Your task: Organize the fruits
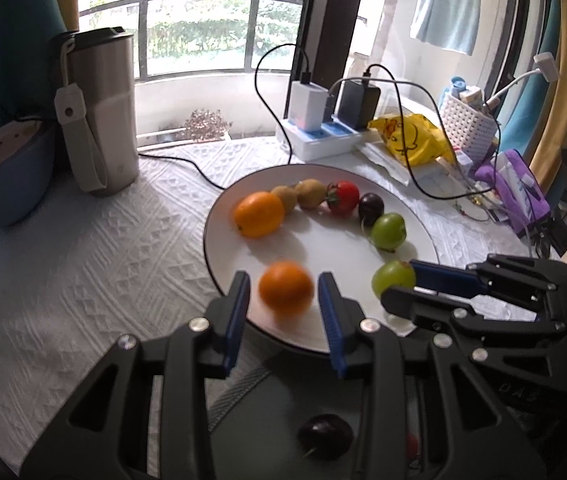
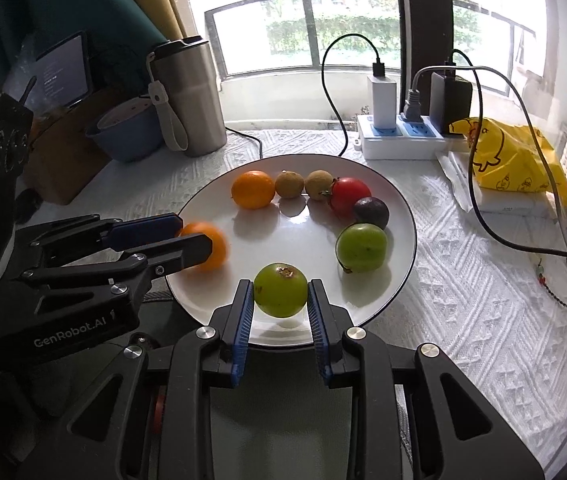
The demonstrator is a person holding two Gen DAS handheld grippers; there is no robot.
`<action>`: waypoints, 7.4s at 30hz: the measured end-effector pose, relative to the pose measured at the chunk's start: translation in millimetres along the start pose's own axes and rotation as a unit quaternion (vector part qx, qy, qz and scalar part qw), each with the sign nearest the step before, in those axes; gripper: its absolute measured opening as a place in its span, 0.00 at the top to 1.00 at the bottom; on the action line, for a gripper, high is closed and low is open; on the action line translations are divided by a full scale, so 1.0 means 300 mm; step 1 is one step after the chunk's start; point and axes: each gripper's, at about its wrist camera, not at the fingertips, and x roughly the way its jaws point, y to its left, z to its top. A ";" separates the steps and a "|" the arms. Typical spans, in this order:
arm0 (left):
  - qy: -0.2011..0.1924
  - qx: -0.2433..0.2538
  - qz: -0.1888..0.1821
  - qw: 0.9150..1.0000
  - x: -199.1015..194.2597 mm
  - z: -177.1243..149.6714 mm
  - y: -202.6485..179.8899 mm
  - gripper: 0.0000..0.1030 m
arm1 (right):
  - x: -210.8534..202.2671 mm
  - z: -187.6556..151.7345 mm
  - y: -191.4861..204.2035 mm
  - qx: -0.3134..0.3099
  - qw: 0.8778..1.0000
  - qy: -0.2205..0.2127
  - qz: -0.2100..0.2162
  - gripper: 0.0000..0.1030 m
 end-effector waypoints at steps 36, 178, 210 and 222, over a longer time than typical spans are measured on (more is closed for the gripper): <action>-0.071 -0.008 0.012 0.997 -0.373 -0.202 -0.046 0.56 | -0.279 -0.127 0.199 -0.029 0.999 -0.037 -0.028 0.70; 0.002 -0.020 -0.025 0.999 0.015 0.014 0.023 0.72 | -0.041 0.040 -0.047 -0.022 0.999 -0.028 -0.021 0.71; -0.040 -0.001 0.006 0.999 -0.166 -0.024 -0.050 0.53 | -0.147 0.014 0.035 -0.018 0.998 -0.033 -0.048 0.67; -0.083 0.000 0.010 0.997 -0.333 -0.108 -0.065 0.13 | -0.274 -0.048 0.127 -0.024 0.996 -0.047 -0.072 0.66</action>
